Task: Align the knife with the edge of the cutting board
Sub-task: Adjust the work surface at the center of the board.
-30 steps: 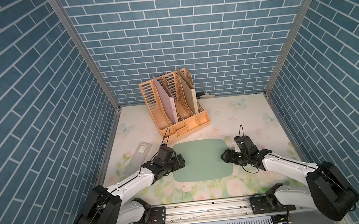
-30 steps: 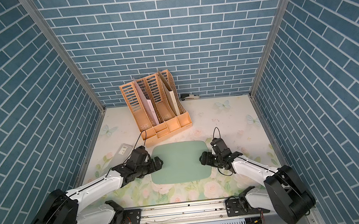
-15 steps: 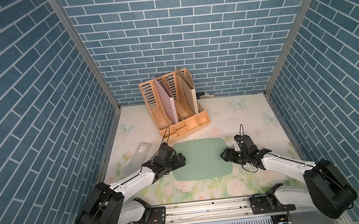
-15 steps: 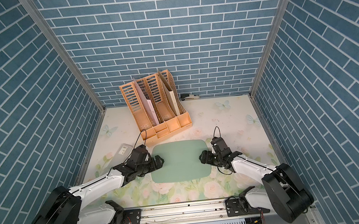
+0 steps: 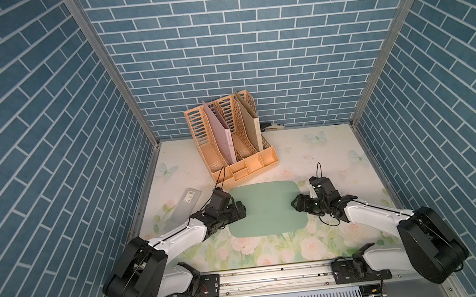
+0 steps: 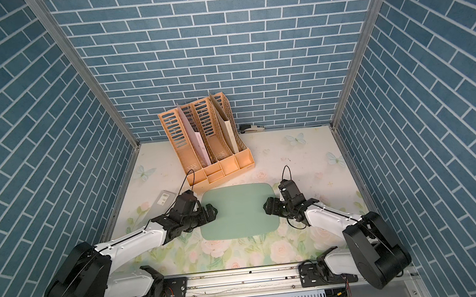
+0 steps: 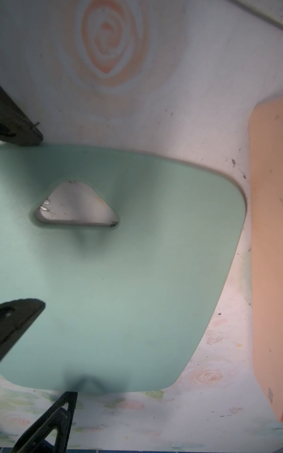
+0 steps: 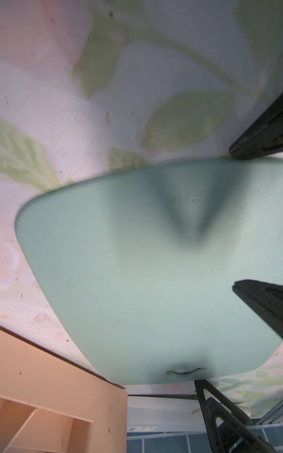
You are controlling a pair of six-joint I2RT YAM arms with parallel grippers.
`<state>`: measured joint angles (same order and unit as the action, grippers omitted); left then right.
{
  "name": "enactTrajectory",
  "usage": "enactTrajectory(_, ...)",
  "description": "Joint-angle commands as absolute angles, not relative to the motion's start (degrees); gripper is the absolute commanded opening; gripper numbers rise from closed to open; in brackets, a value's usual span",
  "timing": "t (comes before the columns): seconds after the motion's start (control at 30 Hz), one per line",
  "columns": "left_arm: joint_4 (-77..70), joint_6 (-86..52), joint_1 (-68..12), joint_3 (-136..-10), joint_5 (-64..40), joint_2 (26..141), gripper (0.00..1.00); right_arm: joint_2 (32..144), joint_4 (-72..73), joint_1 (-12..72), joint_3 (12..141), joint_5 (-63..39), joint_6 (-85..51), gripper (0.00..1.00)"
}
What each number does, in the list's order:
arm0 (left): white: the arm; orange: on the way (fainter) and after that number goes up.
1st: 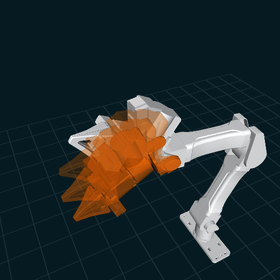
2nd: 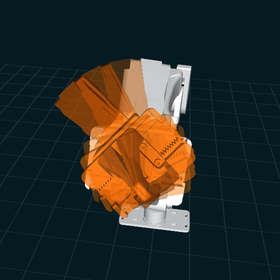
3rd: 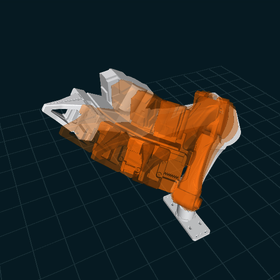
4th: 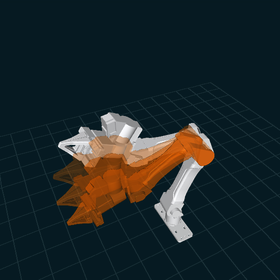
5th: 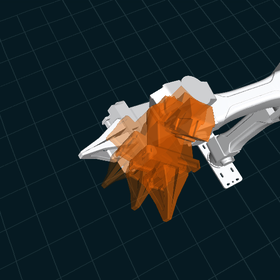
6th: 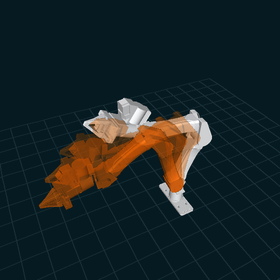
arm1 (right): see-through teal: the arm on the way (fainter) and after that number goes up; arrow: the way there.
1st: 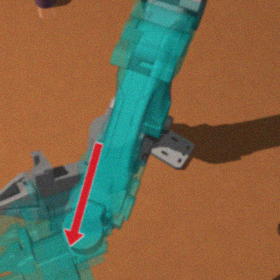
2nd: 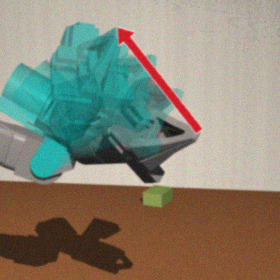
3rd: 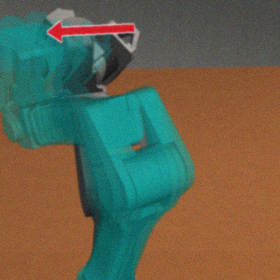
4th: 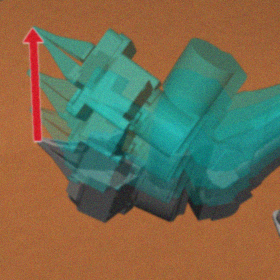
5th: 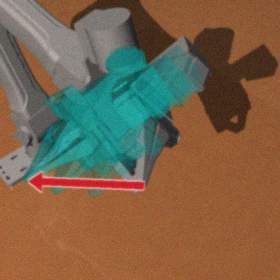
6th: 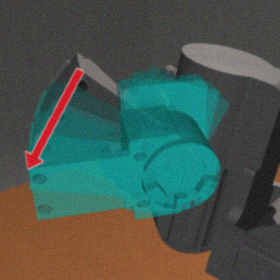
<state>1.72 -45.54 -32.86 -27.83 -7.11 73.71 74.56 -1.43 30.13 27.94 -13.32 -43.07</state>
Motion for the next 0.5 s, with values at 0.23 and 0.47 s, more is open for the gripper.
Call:
enactTrajectory(0.23,1.57,-45.4,-33.38,-28.1,-10.6,73.54,1.0,76.46,-3.62,30.68,26.63,-15.76,-43.68,0.82)
enactTrajectory(0.47,3.6,-44.09,-32.73,-28.7,-8.83,73.15,0.99,76.05,-4.47,30.67,26.83,-15.01,-43.6,0.83)
